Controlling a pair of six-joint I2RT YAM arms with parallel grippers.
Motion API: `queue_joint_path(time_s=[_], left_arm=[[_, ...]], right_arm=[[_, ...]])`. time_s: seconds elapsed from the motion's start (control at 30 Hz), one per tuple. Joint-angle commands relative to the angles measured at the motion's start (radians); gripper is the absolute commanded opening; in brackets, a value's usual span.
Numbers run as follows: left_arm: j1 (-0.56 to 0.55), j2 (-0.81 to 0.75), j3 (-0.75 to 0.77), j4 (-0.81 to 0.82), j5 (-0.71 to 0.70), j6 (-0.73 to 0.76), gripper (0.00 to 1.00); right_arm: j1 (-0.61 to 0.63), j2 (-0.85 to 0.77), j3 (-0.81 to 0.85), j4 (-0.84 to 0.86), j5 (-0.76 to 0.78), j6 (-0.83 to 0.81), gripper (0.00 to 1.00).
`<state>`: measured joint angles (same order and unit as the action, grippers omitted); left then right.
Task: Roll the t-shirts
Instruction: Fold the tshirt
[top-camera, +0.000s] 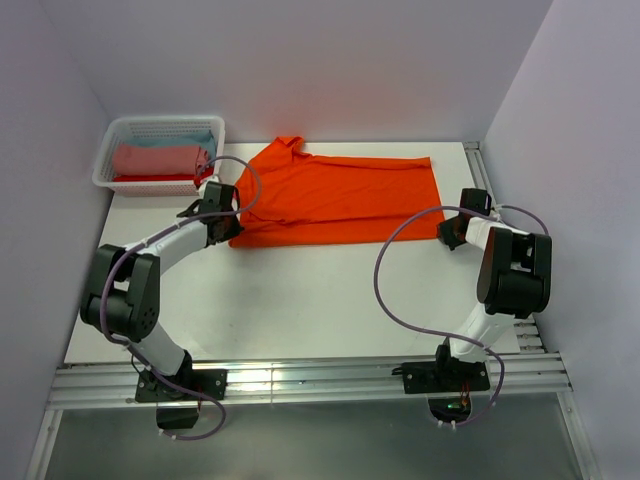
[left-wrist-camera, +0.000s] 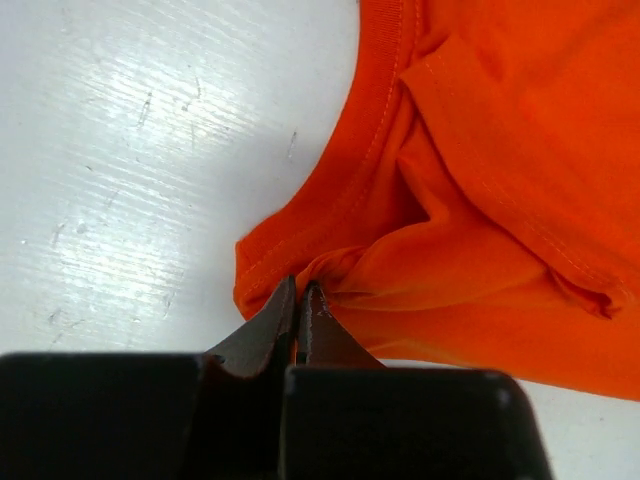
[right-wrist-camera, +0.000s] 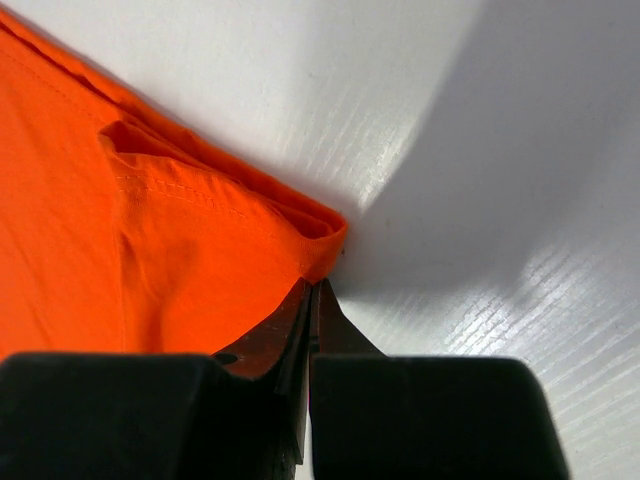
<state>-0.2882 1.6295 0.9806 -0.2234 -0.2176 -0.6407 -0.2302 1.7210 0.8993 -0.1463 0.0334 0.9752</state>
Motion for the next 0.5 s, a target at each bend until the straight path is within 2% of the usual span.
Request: queue_joint_path(time_s=[0.0,0.07,0.13,0.17,0.2,0.3,0.47], left_arm=[[0.007,0.015,0.050,-0.047,-0.086,0.027,0.01],[0.007,0.015,0.061,-0.060,-0.104,0.038,0.03],[0.007,0.018,0.069,-0.074,-0.108,0.045,0.16],[0.007,0.021,0.069,-0.080,-0.108,0.042,0.24],[0.007,0.021,0.066,-0.082,-0.103,0.042,0.41],[0.009,0.010,0.030,-0.070,-0.106,0.023,0.62],[0.037,-0.095,-0.040,-0.002,-0.034,-0.002,0.68]], right_arm=[[-0.015,-0.046,-0.026,0.008,0.026,-0.006,0.00],[-0.018,-0.054,-0.039,0.022,0.026,-0.004,0.00],[-0.020,-0.057,-0.043,0.027,0.025,-0.003,0.00],[-0.020,-0.057,-0.043,0.025,0.025,-0.004,0.00],[-0.020,-0.058,-0.043,0.027,0.025,-0.004,0.00],[-0.020,-0.060,-0.048,0.033,0.022,-0.003,0.00],[-0.024,-0.069,-0.062,0.059,-0.006,-0.016,0.00]])
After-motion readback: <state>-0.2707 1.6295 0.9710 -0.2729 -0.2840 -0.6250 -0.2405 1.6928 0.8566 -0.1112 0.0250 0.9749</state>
